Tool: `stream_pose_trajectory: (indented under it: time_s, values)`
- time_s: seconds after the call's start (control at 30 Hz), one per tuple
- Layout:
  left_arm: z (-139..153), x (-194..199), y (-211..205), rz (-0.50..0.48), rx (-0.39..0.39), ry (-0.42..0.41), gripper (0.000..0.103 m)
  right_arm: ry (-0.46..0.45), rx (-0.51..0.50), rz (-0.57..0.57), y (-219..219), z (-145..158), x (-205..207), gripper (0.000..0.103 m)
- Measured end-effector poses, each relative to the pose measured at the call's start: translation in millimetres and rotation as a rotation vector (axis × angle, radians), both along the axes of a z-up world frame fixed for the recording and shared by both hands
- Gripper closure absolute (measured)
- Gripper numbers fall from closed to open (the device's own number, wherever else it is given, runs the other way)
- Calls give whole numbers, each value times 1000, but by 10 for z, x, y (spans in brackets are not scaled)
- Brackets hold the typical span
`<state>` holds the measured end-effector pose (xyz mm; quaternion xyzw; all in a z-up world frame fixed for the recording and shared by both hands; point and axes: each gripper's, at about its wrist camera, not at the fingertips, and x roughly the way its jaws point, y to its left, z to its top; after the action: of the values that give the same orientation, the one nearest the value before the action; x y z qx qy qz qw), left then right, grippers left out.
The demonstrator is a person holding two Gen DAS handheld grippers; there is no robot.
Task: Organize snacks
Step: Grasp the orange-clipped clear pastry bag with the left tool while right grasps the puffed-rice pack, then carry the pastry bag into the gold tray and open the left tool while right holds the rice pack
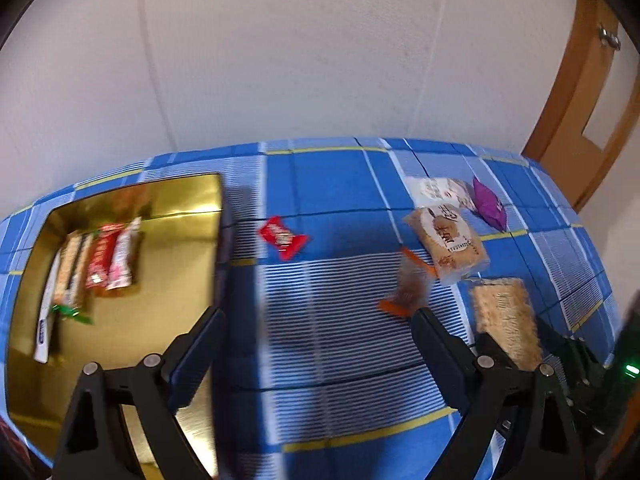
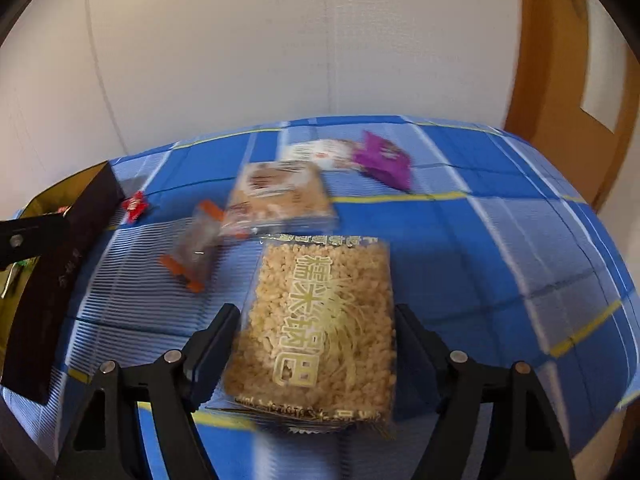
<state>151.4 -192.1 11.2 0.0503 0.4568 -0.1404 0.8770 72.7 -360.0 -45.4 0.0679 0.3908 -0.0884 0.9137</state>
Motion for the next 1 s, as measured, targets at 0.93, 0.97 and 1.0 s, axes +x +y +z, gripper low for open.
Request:
stream_pose_trajectory:
  time_s: [0.93,0.97,1.0]
  values:
    - [-540,265,-780,-243,83,40,65,-5,1,-88,-213,-83,-77,23]
    - [-528,260,-750,-237,74,45,65,-4,-3,-86,-211,-83,-83,23]
    - [-521,252,-725,-232,68,47,65,-4,-3,-86,-211,-83,-86,23]
